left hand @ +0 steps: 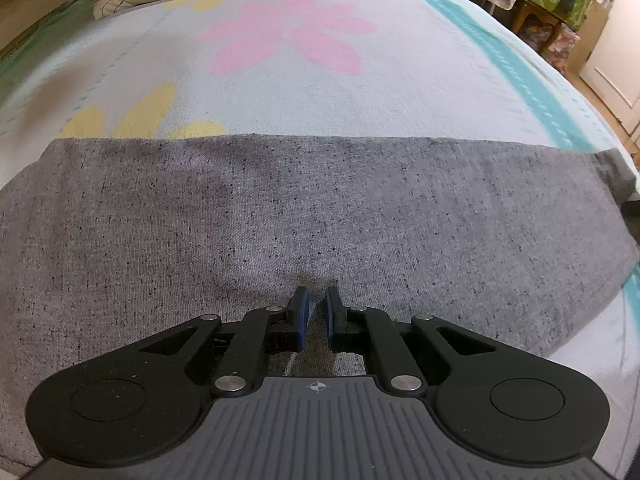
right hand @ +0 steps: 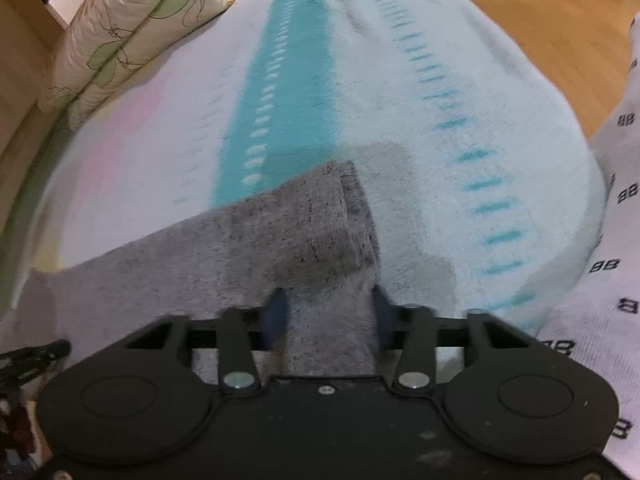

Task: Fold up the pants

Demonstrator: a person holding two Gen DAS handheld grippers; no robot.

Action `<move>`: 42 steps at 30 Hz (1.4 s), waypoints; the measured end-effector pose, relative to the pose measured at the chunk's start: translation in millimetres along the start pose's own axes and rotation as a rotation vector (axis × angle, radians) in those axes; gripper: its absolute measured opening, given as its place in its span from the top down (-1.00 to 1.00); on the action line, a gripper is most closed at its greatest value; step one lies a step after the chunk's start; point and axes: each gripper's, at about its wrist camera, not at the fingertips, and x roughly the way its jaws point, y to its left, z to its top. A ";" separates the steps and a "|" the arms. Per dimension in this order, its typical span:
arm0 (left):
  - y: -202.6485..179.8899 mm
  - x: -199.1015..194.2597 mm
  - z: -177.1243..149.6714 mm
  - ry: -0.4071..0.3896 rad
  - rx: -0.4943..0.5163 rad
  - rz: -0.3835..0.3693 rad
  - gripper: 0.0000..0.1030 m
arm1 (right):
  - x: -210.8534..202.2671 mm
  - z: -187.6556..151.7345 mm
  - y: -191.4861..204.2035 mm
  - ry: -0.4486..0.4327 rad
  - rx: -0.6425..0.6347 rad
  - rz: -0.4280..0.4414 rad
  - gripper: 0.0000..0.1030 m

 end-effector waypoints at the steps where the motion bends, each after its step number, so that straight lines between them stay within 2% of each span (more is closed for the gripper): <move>1: -0.3 -0.1 -0.3 -0.001 0.002 0.001 0.82 | 0.5 -0.7 1.5 0.003 -0.005 0.008 0.73; 4: 1.1 -1.4 0.8 -0.002 -0.013 -0.004 0.82 | -1.5 -2.9 7.5 -0.013 -0.035 0.003 0.75; 6: 2.1 -6.7 4.7 -0.006 -0.057 0.008 0.82 | -3.2 -3.8 8.8 -0.027 -0.044 0.007 0.75; 8: -3.5 -17.1 10.2 -0.047 -0.080 -0.001 0.82 | -5.3 -4.5 10.1 -0.047 -0.053 0.016 0.76; 11: -26.6 -25.4 24.9 -0.085 -0.038 -0.051 0.82 | -10.7 -6.2 9.1 -0.072 -0.047 0.035 0.76; 16: -64.2 -14.6 47.1 -0.082 -0.009 -0.124 0.82 | -24.6 -6.4 0.4 -0.140 -0.010 0.085 0.77; 19: -83.3 1.0 51.9 -0.068 0.007 -0.125 0.82 | -30.8 -7.5 -3.2 -0.172 0.009 0.108 0.77; 21: -91.9 13.8 49.4 -0.047 0.023 -0.121 0.82 | -32.9 -7.8 -4.1 -0.180 0.011 0.118 0.77; 23: -99.5 31.9 44.4 0.011 0.054 -0.113 0.81 | -33.2 -7.8 -4.0 -0.182 0.011 0.120 0.77; 25: -101.7 33.7 40.6 -0.033 0.091 -0.096 0.81 | -33.8 -8.3 -4.2 -0.186 0.013 0.122 0.77; 27: -103.8 31.2 40.6 -0.028 0.119 -0.085 0.81 | -33.8 -8.6 -3.3 -0.190 0.014 0.114 0.77; 29: -100.2 22.6 41.2 -0.013 0.098 -0.087 0.81 | -32.5 -8.6 -0.7 -0.188 0.007 0.096 0.77; 33: -87.5 -9.4 25.8 -0.099 0.058 -0.120 0.81 | -32.2 -9.6 8.4 -0.188 -0.028 0.049 0.77; 35: -89.4 -7.6 16.5 -0.068 0.092 -0.152 0.81 | -34.4 -10.1 12.3 -0.200 -0.030 0.035 0.77; 38: -90.2 7.8 -0.6 -0.002 0.111 -0.160 0.81 | -43.7 -9.5 24.7 -0.233 -0.010 0.030 0.77; 40: -88.5 5.2 -6.3 -0.039 0.140 -0.166 0.81 | -55.6 -7.5 38.3 -0.257 -0.019 0.033 0.77; 42: -79.5 -0.1 -6.3 -0.029 0.110 -0.188 0.81 | -70.1 -4.9 57.5 -0.278 -0.033 0.049 0.77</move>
